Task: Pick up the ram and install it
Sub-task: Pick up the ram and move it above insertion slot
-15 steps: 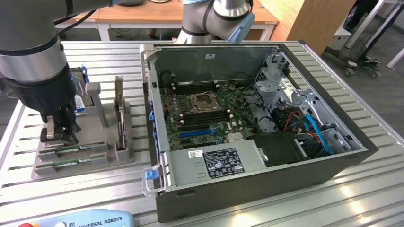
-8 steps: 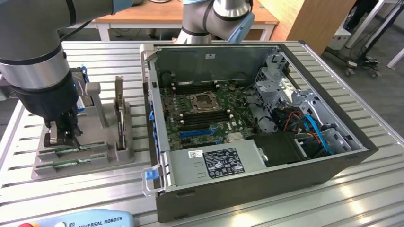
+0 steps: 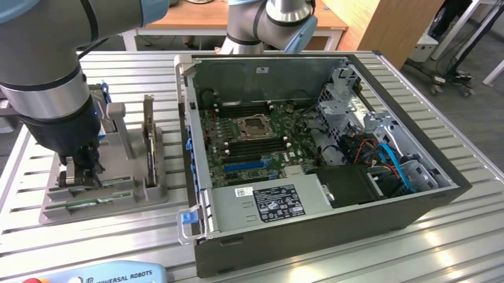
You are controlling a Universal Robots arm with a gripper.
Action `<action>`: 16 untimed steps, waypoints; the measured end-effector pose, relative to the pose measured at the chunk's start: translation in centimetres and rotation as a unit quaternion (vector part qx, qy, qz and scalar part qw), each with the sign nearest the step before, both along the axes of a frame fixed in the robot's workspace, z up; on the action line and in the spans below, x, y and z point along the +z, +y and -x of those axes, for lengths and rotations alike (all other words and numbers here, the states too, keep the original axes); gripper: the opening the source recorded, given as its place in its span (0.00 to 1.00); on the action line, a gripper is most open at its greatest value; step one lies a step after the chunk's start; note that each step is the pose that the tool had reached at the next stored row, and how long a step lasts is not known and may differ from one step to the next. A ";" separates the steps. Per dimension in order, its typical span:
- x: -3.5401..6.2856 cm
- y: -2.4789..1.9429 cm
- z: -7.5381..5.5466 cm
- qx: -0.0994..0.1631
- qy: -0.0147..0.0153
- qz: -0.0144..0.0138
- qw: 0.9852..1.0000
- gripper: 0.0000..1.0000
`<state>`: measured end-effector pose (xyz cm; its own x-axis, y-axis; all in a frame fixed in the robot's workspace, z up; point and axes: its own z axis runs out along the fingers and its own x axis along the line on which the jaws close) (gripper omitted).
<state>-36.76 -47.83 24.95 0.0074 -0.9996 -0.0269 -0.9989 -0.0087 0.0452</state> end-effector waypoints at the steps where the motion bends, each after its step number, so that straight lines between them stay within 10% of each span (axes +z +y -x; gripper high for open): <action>1: 0.00 0.00 0.0 0.000 0.000 0.000 1.000 0.36; 16: -0.96 -0.89 0.0 0.000 0.000 0.000 1.000 0.36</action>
<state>-36.76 -48.72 23.99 0.0074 -0.9996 -0.0270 -0.9989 -0.0086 0.0450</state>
